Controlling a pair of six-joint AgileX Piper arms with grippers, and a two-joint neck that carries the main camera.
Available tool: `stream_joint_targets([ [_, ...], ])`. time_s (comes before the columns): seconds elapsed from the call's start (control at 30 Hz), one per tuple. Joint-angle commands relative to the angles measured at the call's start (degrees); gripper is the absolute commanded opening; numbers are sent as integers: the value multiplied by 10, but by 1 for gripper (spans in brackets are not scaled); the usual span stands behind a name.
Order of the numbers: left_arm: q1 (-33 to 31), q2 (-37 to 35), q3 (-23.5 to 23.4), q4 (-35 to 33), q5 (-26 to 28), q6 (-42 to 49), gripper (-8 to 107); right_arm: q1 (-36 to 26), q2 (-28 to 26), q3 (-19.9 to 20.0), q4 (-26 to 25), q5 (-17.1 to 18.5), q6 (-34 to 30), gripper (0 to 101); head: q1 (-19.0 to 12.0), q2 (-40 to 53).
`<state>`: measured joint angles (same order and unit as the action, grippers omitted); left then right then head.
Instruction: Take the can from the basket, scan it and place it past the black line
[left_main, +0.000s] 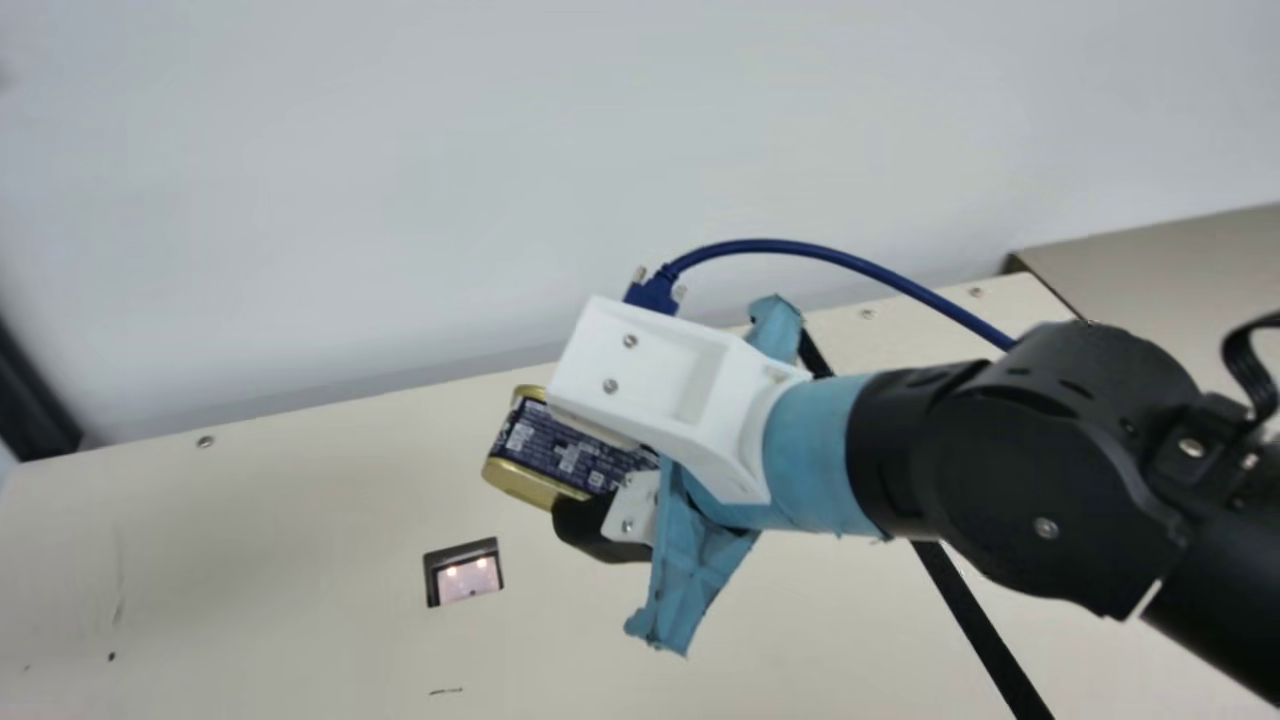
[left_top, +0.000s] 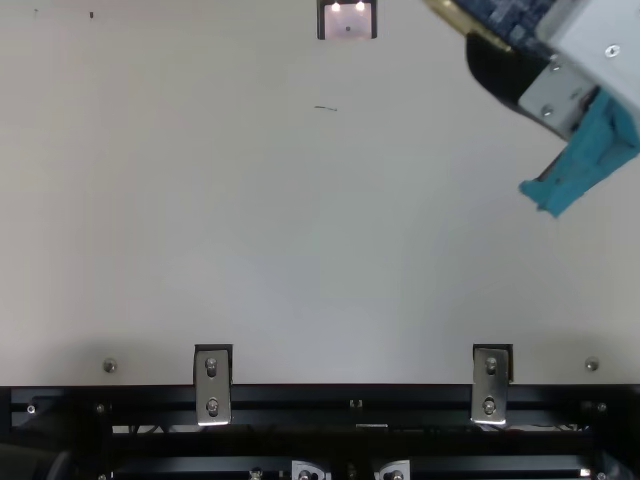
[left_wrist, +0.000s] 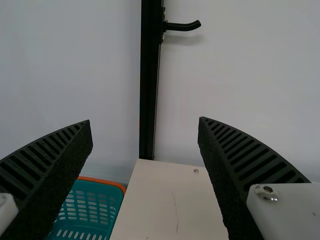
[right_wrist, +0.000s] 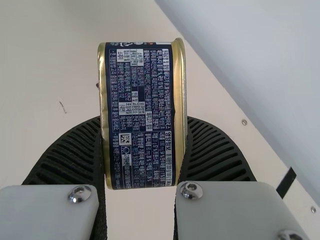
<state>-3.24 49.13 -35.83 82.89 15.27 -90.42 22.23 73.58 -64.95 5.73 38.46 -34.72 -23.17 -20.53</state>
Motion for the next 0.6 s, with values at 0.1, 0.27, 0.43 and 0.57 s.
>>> stream_joint_targets([
  [0.1,0,0,0,0,0,0,90,-12,-12,8,-13,-2,25,0,-16,-30],
  [0.27,0,0,0,0,0,0,90,-25,-23,17,-33,-4,55,0,-14,-47],
  [0.43,0,0,0,0,0,0,90,-40,-33,22,-50,-6,83,0,-13,-68],
  [0.57,0,0,0,0,0,0,90,-56,-41,24,-66,-9,109,0,-16,-87],
])
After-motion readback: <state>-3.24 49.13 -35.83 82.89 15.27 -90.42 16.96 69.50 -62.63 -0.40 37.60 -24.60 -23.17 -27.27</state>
